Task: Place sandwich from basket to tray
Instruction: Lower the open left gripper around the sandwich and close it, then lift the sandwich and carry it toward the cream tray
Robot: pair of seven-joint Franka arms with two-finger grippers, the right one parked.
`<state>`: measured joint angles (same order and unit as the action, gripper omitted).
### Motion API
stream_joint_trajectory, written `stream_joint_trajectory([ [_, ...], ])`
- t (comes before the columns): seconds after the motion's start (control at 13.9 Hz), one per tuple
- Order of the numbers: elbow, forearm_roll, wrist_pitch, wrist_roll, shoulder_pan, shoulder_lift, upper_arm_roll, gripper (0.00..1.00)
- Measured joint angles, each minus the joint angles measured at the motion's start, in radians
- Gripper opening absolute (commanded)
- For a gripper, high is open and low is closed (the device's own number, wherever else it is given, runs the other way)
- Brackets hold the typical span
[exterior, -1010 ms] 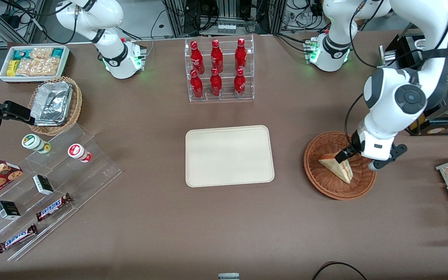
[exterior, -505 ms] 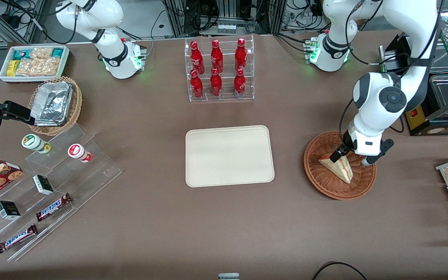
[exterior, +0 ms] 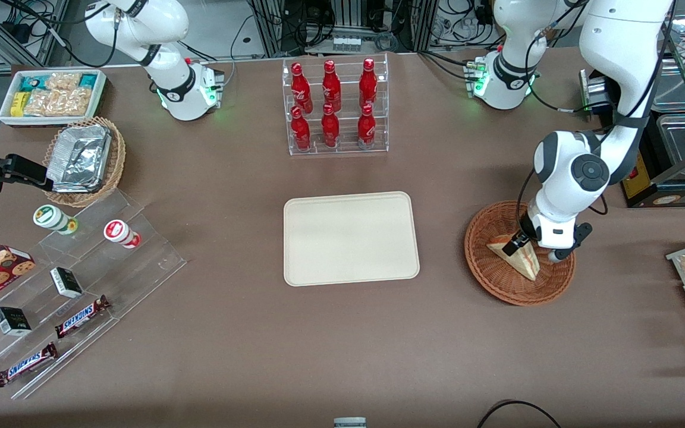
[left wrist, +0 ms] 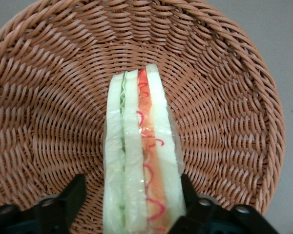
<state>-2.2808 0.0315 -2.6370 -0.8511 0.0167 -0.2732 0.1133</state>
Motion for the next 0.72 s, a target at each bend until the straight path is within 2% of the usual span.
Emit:
stream_joint_trajectory([
  [0.29, 0.049, 0.000, 0.075, 0.000, 0.001, 0.031, 0.001, 0.00],
  [0.58, 0.266, 0.000, 0.514, 0.000, 0.023, 0.144, 0.036, 0.00],
  [0.72, 0.413, 0.000, 0.689, -0.001, 0.088, 0.162, 0.052, 0.00],
])
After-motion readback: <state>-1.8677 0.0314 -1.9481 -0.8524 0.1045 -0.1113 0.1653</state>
